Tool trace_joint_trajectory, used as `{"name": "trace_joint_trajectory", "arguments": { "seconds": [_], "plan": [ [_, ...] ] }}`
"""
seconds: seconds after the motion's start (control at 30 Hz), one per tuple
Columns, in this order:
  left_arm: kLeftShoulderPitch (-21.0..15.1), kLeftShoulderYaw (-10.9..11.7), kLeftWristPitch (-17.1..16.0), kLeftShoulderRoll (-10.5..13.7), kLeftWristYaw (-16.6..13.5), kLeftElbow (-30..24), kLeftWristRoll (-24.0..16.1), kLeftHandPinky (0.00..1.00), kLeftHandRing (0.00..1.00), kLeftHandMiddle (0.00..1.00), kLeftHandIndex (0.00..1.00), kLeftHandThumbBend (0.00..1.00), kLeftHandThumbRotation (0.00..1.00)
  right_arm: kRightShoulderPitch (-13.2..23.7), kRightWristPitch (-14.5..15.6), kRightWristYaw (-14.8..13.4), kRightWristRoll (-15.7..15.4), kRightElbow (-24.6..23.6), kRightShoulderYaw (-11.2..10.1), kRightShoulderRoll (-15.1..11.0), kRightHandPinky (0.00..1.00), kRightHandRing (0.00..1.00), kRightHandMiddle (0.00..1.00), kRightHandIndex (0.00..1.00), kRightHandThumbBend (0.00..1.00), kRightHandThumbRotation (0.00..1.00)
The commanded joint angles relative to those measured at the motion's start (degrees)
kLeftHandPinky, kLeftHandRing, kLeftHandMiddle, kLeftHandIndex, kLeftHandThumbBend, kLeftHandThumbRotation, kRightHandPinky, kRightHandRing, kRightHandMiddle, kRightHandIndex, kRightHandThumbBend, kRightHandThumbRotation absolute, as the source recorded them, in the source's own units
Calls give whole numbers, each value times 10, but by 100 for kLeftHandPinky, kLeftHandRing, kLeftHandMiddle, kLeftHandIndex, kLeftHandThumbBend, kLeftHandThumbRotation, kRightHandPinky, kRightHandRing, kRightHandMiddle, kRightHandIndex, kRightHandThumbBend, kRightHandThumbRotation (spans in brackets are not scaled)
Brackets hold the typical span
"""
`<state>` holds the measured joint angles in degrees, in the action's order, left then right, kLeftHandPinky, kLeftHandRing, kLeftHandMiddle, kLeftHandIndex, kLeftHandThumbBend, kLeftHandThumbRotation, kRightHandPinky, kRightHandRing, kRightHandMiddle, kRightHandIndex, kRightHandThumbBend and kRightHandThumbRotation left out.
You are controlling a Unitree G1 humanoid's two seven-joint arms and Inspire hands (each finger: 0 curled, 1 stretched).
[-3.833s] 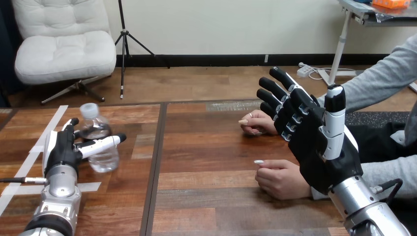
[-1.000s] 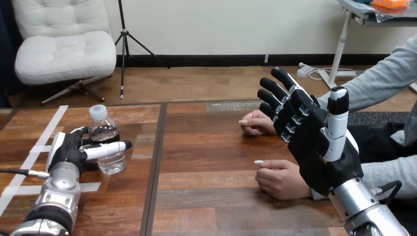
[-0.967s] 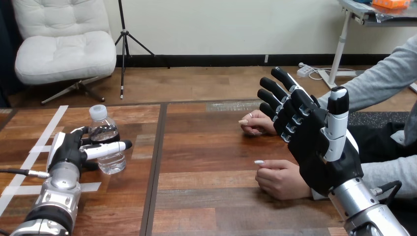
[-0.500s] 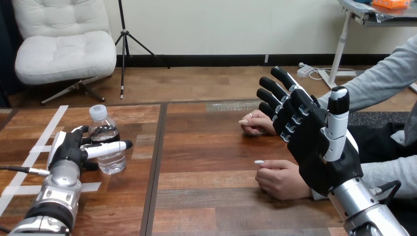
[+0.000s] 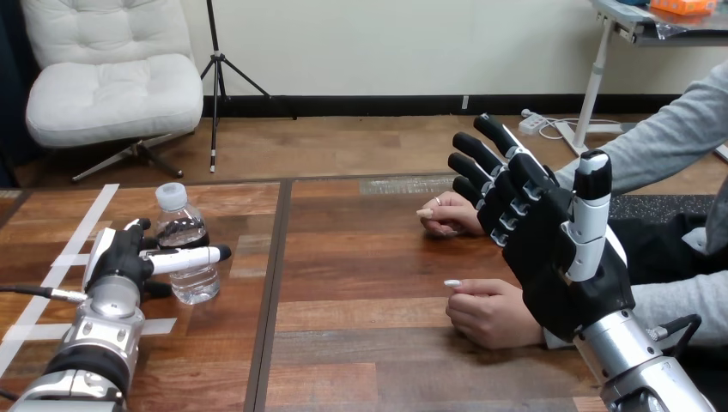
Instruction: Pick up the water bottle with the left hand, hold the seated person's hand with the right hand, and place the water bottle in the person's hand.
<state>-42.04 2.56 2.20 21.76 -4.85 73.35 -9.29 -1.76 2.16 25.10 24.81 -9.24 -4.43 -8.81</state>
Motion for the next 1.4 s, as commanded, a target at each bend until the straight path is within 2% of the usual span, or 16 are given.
{"name": "trace_joint_trajectory", "arguments": {
  "seconds": [0.0,0.2,0.37,0.6,0.8,1.07,1.2,1.27,1.37],
  "plan": [
    [-32,-6,5,-8,3,-17,-2,76,89,92,95,96,19,16,-18,3,8,-29,-3,6,100,95,94,97,98,100],
    [-34,-6,8,-11,-2,-19,-2,76,88,91,95,97,18,15,-16,2,9,-31,-3,6,100,95,94,96,98,100],
    [-33,-5,5,-12,-10,-19,-2,70,85,88,94,98,17,14,-12,-2,8,-34,-3,7,100,95,94,96,98,100],
    [-27,-5,-11,-20,-50,-23,-5,67,81,85,92,98,12,15,-8,-6,8,-35,-3,6,100,94,93,95,98,100],
    [-25,-6,-13,-26,-80,-29,-7,60,73,78,83,95,3,16,-11,-2,10,-31,-4,6,100,94,92,95,99,100],
    [-27,-2,-10,-30,-98,-27,-3,48,61,66,71,92,0,18,-15,0,9,-28,-4,7,100,94,92,95,99,100],
    [-27,1,-11,-31,-101,-27,0,46,58,63,68,91,0,19,-17,1,8,-26,-4,7,100,94,92,95,98,100],
    [-27,4,-14,-31,-100,-27,3,48,56,60,63,89,0,18,-17,1,8,-26,-4,7,100,93,92,95,98,100],
    [-26,7,-18,-31,-96,-27,6,49,55,59,61,88,0,17,-15,1,9,-27,-5,7,100,93,92,95,98,100]
  ]
}}
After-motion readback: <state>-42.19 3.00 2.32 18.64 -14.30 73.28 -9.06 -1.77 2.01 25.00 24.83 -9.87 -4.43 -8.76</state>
